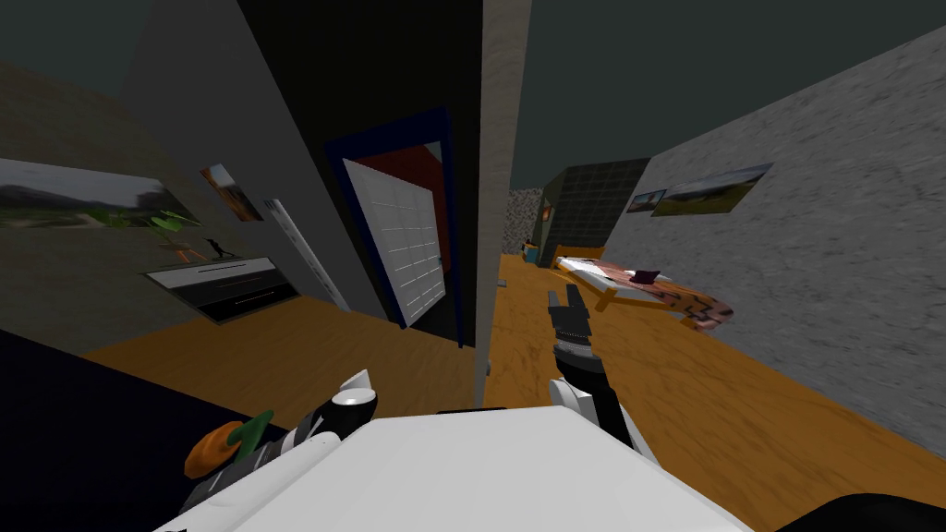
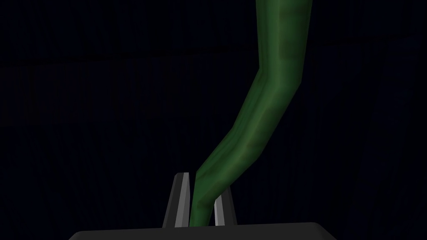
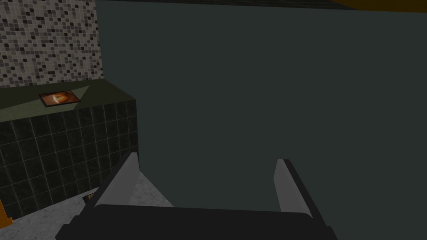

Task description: Push the door open

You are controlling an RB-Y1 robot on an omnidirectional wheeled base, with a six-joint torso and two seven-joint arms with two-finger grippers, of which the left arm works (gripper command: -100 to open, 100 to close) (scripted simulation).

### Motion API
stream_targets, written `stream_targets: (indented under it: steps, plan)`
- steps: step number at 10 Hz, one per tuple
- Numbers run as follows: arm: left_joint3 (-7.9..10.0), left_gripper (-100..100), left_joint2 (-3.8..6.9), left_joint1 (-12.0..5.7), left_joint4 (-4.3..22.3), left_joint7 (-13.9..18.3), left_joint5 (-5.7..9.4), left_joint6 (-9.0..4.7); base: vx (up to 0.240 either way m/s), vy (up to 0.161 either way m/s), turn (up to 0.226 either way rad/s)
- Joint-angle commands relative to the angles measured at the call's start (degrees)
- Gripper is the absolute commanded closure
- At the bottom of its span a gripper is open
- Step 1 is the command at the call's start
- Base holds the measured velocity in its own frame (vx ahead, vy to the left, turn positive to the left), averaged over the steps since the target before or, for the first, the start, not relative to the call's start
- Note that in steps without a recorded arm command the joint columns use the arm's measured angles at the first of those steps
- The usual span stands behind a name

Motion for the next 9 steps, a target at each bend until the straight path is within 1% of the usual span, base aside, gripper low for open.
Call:
stream_targets:
  steps: [1, 7, 8, 9]
  plan:
    - [0.16, 100, -0.78, -0.02, -0.39, -0.19, 0.15, -0.01, 0.0, 0.0, 0.0]
    - [0.16, 100, -0.78, -0.02, -0.39, -0.19, 0.15, -0.01, 0.0, 0.0, 0.0]
    - [0.68, 100, -0.21, 0.11, -0.65, -0.45, 0.46, 0.09, -0.001, 0.006, 0.005]
    - [0.68, 100, -0.21, 0.11, -0.65, -0.45, 0.46, 0.09, 0.0, 0.008, 0.008]
